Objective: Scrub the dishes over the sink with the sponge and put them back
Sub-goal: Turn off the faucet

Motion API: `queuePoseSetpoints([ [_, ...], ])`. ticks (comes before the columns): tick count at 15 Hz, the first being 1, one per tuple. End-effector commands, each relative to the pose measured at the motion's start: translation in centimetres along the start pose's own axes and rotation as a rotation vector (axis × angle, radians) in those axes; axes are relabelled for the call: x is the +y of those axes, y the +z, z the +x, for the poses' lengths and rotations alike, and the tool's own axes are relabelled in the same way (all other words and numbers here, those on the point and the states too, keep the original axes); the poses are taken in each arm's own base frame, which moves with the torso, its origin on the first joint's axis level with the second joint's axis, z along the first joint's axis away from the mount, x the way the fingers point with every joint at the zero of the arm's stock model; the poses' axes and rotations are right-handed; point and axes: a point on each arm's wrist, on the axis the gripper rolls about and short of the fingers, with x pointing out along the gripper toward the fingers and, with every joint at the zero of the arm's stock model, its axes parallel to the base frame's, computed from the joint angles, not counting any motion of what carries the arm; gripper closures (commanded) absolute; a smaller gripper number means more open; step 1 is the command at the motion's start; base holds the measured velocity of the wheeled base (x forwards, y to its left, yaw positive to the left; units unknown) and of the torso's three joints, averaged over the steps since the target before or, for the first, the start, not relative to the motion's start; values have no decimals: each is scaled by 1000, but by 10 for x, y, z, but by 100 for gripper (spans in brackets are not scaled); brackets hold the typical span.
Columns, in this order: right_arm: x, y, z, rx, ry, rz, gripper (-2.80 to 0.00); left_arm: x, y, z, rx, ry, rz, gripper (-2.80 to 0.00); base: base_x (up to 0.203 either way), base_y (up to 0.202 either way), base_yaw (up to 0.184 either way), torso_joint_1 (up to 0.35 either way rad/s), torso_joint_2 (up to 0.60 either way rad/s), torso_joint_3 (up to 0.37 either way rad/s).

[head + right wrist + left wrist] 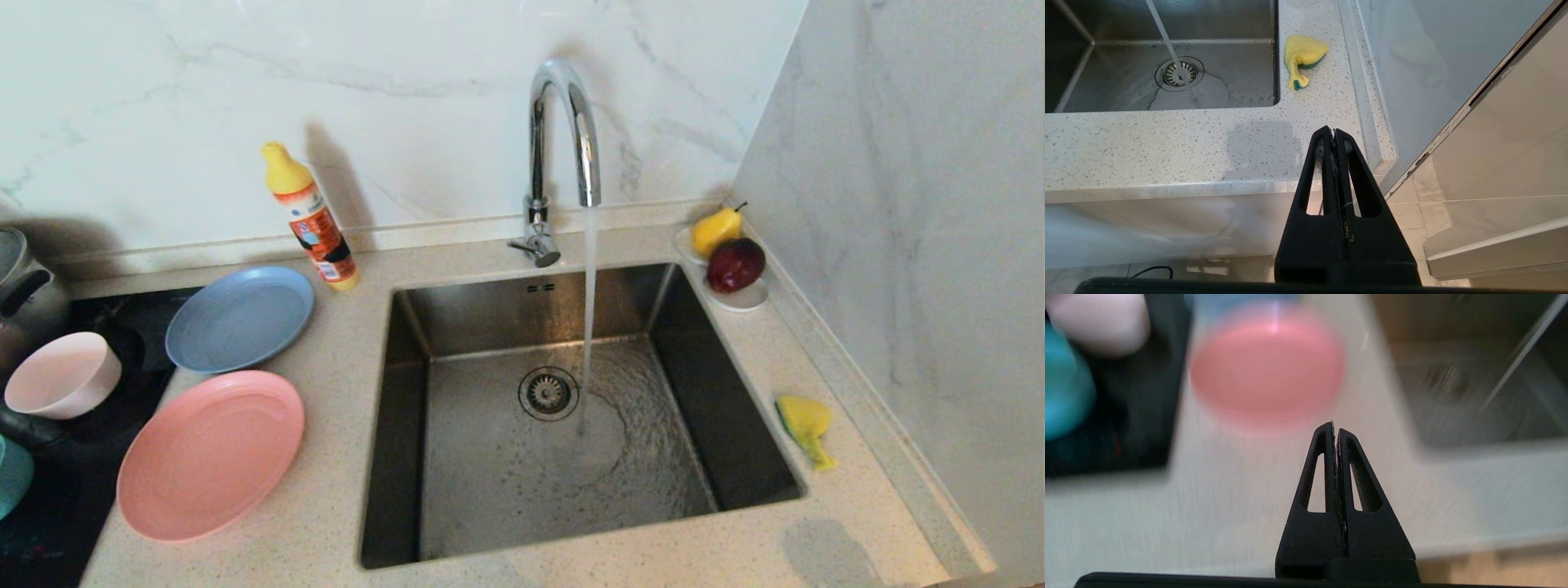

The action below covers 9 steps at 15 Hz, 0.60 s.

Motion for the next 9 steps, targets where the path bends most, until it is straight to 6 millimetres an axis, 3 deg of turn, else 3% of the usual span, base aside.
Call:
queuePoseSetpoints([
  [1, 0, 0, 0, 1, 0, 0, 0, -1, 50, -9, -82, -67, 0, 0, 0, 0, 0, 0, 0, 0],
  [4, 0, 0, 0, 0, 1, 0, 0, -3, 119, 10, -38, -206, -34, 0, 0, 0, 0, 0, 0, 0],
  [6, 0, 0, 0, -1, 0, 0, 0, -4, 163, 53, 60, -340, -88, 0, 0, 0, 0, 0, 0, 0],
  [9, 0, 0, 0, -1, 0, 0, 0, -5, 194, 134, 213, -555, -170, 0, 0, 0, 0, 0, 0, 0],
])
